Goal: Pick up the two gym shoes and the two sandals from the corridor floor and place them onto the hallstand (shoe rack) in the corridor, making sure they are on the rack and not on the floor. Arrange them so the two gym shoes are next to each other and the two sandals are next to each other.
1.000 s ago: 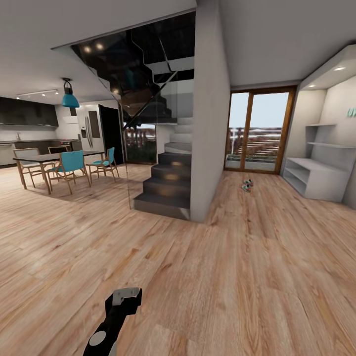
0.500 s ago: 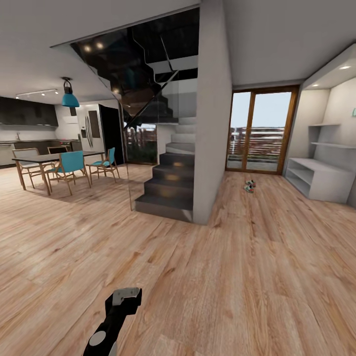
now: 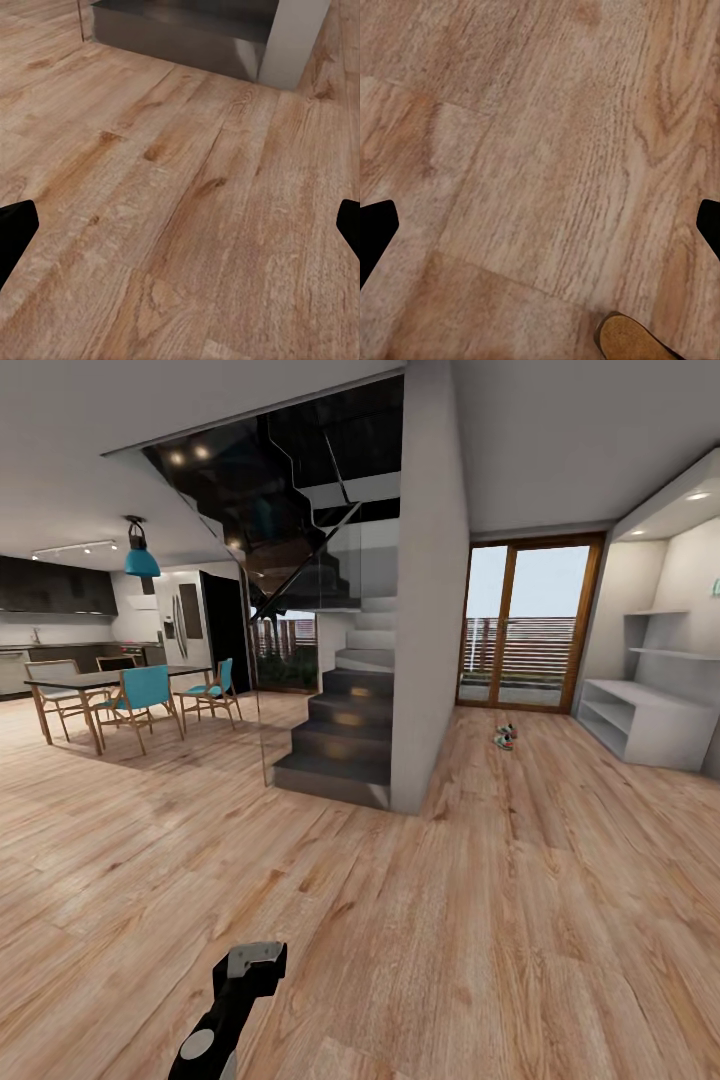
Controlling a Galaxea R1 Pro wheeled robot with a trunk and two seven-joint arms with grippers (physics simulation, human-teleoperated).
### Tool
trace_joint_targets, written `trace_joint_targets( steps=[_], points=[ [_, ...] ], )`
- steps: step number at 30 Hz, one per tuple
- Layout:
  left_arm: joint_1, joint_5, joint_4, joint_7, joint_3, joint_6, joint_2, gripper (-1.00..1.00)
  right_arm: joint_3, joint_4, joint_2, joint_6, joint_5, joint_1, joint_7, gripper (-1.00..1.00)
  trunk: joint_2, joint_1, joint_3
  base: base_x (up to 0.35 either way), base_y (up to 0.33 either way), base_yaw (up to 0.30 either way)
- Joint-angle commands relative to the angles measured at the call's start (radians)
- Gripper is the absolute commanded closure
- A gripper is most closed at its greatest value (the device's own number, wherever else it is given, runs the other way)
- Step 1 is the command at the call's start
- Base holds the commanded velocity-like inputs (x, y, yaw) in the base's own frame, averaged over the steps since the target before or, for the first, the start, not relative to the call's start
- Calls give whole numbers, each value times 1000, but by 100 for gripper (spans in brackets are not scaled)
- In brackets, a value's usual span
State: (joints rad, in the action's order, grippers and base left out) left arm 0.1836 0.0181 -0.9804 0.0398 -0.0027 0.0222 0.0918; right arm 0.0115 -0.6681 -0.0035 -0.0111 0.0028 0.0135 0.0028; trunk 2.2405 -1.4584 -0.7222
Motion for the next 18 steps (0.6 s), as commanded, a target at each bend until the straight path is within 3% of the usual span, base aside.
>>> trace_joint_targets(
  steps=[1,18],
  points=[
    [0,2,0,3,0,2,0,-100,1,-1,0,-1,0,0,0,-100,0,0,-1,0,0,0],
    [0,2,0,3,0,2,1,-100,2,-1,-1,-1,0,0,0,-100,0,0,-1,93,38,0]
  ],
)
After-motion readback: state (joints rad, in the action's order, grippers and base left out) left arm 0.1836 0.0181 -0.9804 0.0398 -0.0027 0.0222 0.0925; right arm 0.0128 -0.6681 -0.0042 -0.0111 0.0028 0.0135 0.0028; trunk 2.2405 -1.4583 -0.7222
